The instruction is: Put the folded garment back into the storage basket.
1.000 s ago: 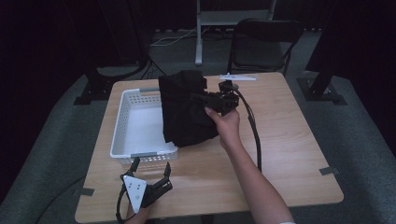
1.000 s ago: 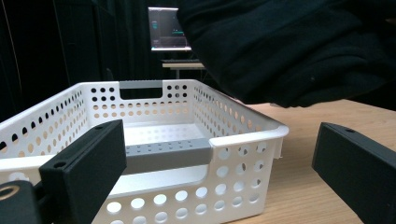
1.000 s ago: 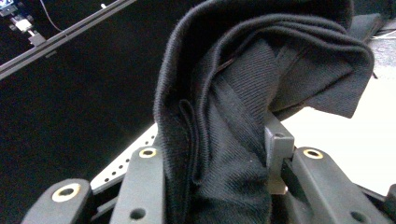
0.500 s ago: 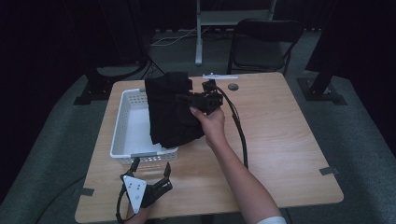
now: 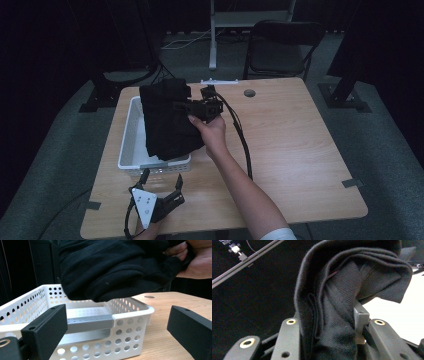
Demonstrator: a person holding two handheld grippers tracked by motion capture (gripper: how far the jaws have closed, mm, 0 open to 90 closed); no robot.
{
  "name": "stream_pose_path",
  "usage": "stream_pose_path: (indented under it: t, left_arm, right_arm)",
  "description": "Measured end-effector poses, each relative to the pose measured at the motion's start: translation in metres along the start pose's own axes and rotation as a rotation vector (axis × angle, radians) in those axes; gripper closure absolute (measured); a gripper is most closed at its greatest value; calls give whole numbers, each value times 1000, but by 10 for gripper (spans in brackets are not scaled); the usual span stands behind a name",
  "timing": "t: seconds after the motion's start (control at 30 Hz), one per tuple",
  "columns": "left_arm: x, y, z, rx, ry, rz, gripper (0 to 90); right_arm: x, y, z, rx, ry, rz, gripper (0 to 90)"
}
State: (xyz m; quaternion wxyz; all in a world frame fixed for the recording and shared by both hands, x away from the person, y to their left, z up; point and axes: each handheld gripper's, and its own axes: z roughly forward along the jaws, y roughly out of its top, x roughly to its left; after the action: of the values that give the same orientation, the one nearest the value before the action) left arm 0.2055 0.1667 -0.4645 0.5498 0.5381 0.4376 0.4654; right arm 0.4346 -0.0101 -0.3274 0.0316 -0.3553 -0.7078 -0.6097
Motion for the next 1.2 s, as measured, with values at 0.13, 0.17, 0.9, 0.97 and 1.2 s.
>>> stream_pose_path:
  t: [0.13,0.17,0.9,0.97,1.2]
  left_arm:
    - [0,0,0,0,0,-1,45]
    - [0,0,0,0,0,-1,45]
    - [0,0,0,-2,0,-1,45]
    - [0,0,0,-2,0,-1,45]
    - [0,0,0,-1,-1,-1,45]
  right_arm:
    - [2,-1,7,2,7,4,626]
    - [3,-1,9,1,13,4,626]
    - [16,-6,43,15,69,22,626]
    - [16,-6,46,18,70,27,625]
    - [19,-7,58,25,76,27,625]
